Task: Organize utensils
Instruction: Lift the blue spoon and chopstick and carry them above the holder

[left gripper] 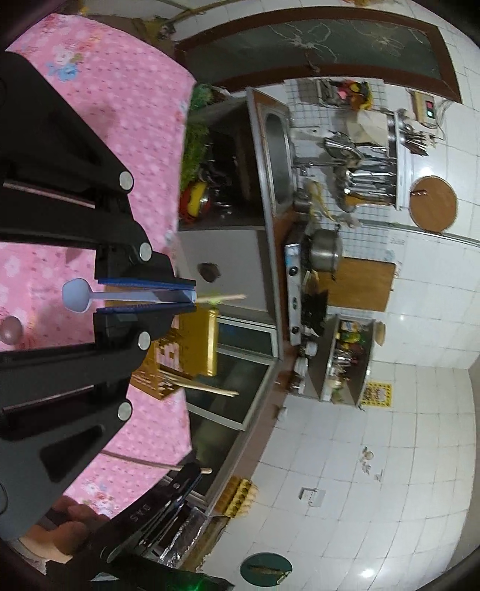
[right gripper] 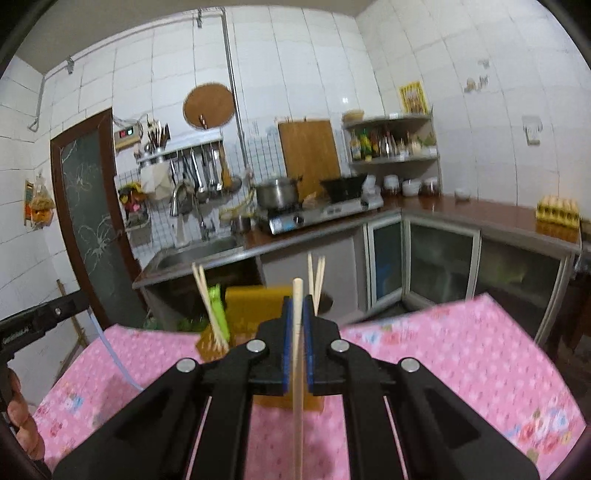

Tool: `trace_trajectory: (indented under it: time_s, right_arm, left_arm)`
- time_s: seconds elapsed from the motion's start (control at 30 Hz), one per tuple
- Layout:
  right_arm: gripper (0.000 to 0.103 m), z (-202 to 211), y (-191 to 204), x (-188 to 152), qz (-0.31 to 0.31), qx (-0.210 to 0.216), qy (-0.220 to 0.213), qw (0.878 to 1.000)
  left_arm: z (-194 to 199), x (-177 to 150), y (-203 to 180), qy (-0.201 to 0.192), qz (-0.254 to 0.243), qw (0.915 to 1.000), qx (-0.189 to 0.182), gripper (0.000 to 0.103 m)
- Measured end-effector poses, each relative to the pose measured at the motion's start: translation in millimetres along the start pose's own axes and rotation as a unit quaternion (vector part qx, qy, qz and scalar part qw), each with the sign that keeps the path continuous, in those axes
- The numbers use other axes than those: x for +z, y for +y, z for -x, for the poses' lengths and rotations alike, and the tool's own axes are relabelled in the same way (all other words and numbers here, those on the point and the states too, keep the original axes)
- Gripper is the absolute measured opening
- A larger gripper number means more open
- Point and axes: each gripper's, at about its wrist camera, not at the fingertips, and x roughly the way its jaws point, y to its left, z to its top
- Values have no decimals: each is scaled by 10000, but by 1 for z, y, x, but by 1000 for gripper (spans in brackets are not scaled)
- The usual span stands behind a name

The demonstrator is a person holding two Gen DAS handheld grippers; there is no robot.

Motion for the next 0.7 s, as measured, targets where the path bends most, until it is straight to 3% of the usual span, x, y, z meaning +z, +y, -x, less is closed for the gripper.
trace_trajectory:
  time_s: [0.47, 0.7]
  right_arm:
    - [6, -30, 22, 95, 178, -30, -1109, 9937]
    - [6, -59, 22, 105, 185, -59, -1389, 9901]
  left_arm:
    - [-27, 74, -24, -687, -78, 9975, -155, 6]
    - [-70, 69, -29, -650, -157, 9977, -115, 6]
